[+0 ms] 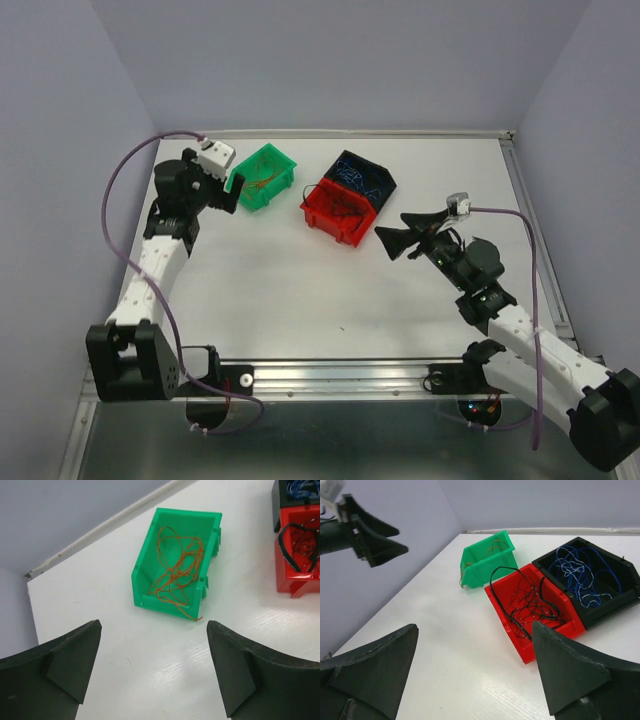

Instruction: Untangle the cables

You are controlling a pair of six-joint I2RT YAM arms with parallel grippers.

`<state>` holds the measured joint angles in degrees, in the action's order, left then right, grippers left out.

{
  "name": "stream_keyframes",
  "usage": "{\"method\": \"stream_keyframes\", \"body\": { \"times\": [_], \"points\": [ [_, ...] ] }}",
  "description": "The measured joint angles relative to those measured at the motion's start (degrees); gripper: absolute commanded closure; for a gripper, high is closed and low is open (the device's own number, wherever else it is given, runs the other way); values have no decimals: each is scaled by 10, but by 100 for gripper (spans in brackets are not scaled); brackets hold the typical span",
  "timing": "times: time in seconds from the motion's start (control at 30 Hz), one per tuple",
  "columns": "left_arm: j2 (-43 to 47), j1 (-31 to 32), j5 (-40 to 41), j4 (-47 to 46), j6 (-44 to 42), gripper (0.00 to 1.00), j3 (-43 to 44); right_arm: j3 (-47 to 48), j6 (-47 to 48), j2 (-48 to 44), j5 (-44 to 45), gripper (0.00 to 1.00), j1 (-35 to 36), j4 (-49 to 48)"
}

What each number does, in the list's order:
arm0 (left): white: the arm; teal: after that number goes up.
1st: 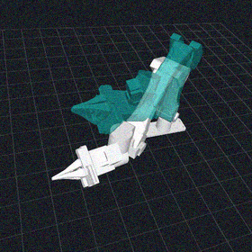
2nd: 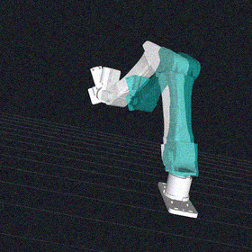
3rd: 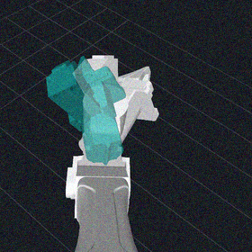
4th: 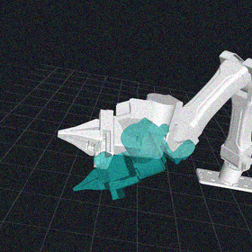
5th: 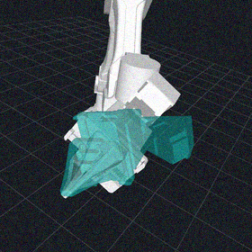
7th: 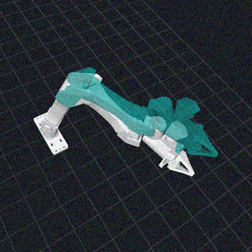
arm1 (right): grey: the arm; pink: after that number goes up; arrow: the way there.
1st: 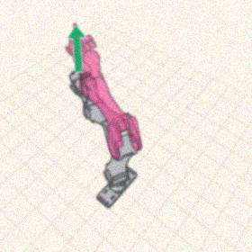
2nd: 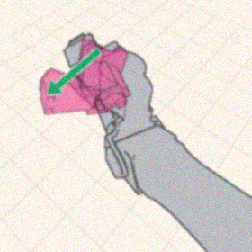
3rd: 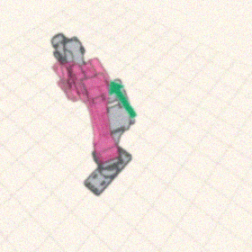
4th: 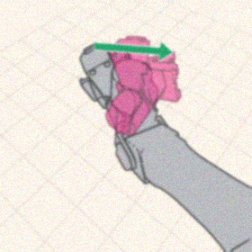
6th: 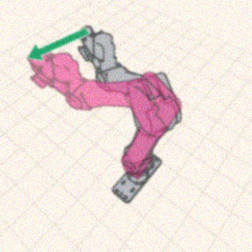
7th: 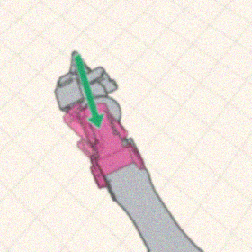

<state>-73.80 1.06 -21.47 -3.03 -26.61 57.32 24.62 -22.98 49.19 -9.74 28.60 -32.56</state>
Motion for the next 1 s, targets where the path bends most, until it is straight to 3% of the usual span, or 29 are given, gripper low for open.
{"method": "stream_keyframes", "body": {
  "times": [0.17,0.27,0.5,0.63,0.73,1.0],
  "points": [
    [202,-9,-23,-102,70,1,-174,-45,7,-86,35,0,0,51],
    [277,-4,0,-132,106,1,-233,-71,7,-152,60,0,0,99],
    [560,-5,28,-153,161,1,-391,-165,-5,-313,123,0,0,153],
    [694,-4,57,-156,183,1,-443,-186,-18,-353,165,0,0,180],
    [735,-4,83,-166,202,1,-467,-198,-26,-368,187,0,0,190],
    [734,-4,50,-146,207,1,-488,-200,-33,-372,203,0,0,202]
  ]
}}
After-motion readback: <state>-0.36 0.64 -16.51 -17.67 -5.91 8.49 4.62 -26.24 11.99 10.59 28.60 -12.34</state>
